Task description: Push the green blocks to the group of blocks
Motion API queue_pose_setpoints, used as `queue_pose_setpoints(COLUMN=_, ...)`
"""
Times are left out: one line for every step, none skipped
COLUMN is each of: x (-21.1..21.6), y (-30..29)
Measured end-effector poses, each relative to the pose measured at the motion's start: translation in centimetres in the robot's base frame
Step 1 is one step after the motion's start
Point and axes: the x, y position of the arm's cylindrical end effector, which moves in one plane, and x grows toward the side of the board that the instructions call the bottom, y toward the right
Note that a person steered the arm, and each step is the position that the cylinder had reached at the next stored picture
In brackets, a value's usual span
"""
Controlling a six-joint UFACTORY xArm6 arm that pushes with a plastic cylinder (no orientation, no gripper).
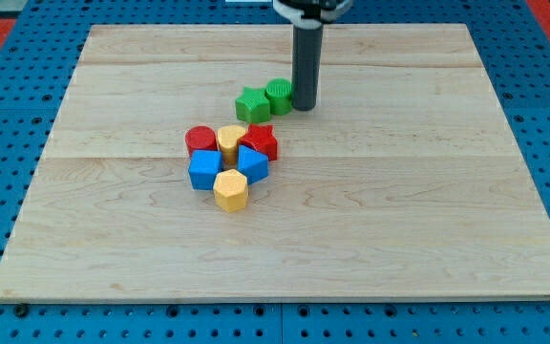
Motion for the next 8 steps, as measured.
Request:
queue_pose_setpoints(x=0.3, y=-2.0)
queue_pose_setpoints(x=1.7, y=-3.1)
queue_pose_setpoints(x=2.3, y=-5.2)
queue_pose_setpoints(x=0.0, y=-1.8)
queue_pose_setpoints(x=-4.5, y=-2.2)
queue_pose_setpoints(x=-3.3, y=-5.8)
queue_pose_setpoints(x=0.7, y=-5.8)
queue_pose_setpoints(x=0.7, y=-5.3)
